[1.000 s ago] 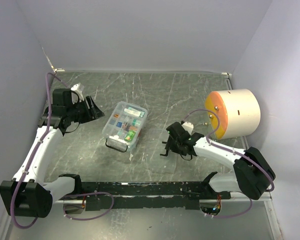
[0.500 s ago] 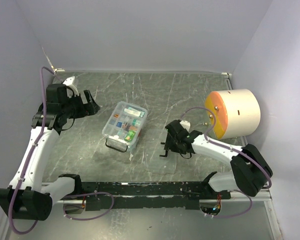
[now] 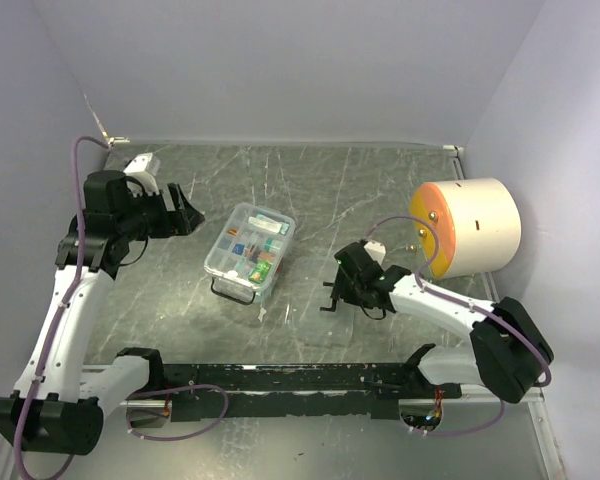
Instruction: Organize the medicine kit
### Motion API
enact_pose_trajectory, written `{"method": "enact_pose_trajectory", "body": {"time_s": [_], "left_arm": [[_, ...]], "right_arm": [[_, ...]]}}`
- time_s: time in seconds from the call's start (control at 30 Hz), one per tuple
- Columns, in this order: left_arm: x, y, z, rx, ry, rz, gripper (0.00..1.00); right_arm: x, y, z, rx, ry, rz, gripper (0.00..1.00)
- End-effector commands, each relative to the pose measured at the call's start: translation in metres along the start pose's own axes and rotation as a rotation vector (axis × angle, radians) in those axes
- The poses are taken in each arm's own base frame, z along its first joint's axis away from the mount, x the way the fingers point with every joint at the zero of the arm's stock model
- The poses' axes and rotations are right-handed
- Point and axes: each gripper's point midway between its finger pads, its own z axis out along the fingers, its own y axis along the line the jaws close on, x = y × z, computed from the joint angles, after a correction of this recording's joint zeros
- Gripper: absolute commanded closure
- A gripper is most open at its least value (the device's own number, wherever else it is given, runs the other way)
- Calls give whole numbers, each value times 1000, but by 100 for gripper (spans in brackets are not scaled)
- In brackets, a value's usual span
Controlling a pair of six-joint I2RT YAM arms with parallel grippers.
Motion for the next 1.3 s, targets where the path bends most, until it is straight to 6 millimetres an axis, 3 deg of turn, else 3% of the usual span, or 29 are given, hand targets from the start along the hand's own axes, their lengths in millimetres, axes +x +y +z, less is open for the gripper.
{"method": "enact_pose_trajectory", "body": {"time_s": [0.0,0.27,0.6,0.8,1.03,1.27], "left_arm": [[4,-57,0,306,44,50,13],[28,-122,7,505,80,71,13],[58,-163,20,552,151,58,9],[78,-171,33,515,198,29,10],[71,-172,33,495,162,39,11],[68,-177,26,528,140,51,13]], "right_arm": [[-7,-13,-2,43,-50,49,52],[-13,-18,-5,39,-98,106,51],[-24,-15,-13,-38,-129,175,50],[-32,-13,-17,-105,-134,175,47],[-24,0,-14,-64,-33,-34,33],[-9,15,-8,-48,45,-125,29]]}}
